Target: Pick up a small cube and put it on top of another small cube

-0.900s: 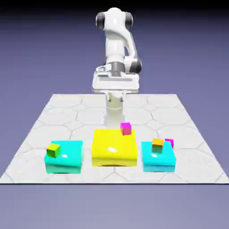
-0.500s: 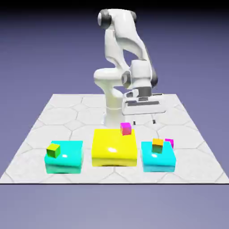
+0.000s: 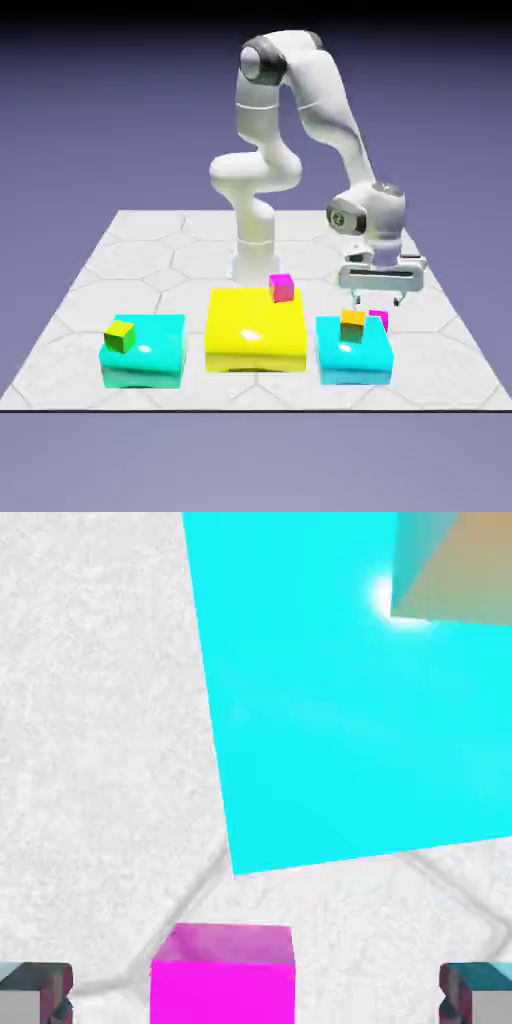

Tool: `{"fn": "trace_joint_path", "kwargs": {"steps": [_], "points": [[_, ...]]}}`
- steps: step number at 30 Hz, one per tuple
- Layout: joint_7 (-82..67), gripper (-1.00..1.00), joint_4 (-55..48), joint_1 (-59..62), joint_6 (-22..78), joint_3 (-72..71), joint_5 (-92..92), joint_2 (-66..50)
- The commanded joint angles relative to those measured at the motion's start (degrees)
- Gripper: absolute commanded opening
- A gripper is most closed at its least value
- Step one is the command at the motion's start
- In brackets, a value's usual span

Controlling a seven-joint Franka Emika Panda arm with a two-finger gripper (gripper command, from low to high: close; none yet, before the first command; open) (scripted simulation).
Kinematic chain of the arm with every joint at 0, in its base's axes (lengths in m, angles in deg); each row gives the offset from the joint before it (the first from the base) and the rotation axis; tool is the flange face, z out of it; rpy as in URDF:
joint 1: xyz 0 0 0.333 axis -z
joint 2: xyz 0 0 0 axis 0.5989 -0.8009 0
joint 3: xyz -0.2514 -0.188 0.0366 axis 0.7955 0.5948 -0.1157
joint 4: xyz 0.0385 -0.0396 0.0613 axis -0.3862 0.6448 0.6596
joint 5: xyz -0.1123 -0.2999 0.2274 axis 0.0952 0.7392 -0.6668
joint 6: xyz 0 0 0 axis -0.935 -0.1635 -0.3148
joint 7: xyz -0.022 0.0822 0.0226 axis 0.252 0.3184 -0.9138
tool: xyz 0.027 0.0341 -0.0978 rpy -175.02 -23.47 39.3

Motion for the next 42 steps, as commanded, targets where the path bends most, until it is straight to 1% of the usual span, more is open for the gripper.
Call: {"fn": "trace_joint_path", "kwargs": {"steps": [1,10,11,12,21,22,32,33,38,39,40,42], "points": [[0.0,0.0,0.0,0.0,0.0,0.0,0.0,0.0],[12.0,0.0,-3.5,-14.5,-9.7,17.9,15.9,-13.3],[12.0,-1.0,-3.5,-14.5,-9.7,17.9,15.9,-13.3],[12.0,-1.0,-3.5,-14.5,-9.7,17.9,15.9,-13.3],[0.0,-1.0,0.0,0.0,0.0,0.0,0.0,0.0],[0.0,-1.0,0.0,0.0,0.0,0.0,0.0,0.0],[17.6,-1.0,-11.1,3.1,24.0,15.7,-16.2,15.7],[17.6,-1.0,-11.2,3.1,24.0,15.7,-16.2,15.7],[20.3,-1.0,-8.6,2.3,12.7,16.3,-12.5,6.7],[20.3,1.0,-8.6,2.3,12.7,16.3,-12.5,6.7],[20.3,1.0,-8.6,2.3,12.7,16.3,-12.5,6.7],[19.1,1.0,-9.7,2.7,17.7,16.0,-14.1,10.7]]}}
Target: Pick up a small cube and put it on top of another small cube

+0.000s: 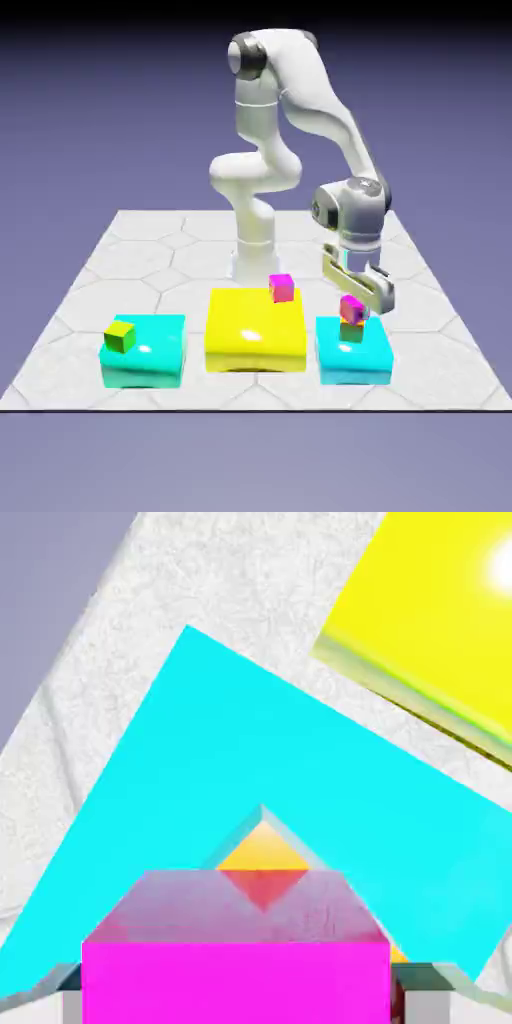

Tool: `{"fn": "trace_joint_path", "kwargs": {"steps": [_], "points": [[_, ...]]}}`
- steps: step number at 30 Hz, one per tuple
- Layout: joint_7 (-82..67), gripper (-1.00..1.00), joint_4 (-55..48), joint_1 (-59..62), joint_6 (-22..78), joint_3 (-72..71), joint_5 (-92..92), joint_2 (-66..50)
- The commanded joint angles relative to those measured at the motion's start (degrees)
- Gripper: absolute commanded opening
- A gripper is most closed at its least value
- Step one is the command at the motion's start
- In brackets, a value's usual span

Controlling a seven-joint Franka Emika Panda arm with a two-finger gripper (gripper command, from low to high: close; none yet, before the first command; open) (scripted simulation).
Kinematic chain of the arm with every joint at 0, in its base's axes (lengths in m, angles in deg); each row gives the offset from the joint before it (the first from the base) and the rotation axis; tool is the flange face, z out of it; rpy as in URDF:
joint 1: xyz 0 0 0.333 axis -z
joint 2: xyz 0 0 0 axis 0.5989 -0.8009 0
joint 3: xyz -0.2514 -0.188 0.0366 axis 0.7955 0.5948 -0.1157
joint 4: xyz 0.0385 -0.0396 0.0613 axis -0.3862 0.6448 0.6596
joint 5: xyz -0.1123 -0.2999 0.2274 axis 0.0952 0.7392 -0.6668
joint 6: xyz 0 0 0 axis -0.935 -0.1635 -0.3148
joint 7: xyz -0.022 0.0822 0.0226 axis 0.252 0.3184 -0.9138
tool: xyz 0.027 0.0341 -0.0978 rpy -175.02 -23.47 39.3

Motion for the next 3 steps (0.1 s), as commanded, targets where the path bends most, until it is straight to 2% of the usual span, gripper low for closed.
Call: {"fn": "trace_joint_path", "kwargs": {"steps": [1,3], "points": [[-0.6,1.0,-0.6,0.1,2.5,-0.1,-0.8,2.0],[-1.5,1.0,-1.4,0.4,6.3,-0.4,-2.1,5.1]]}}
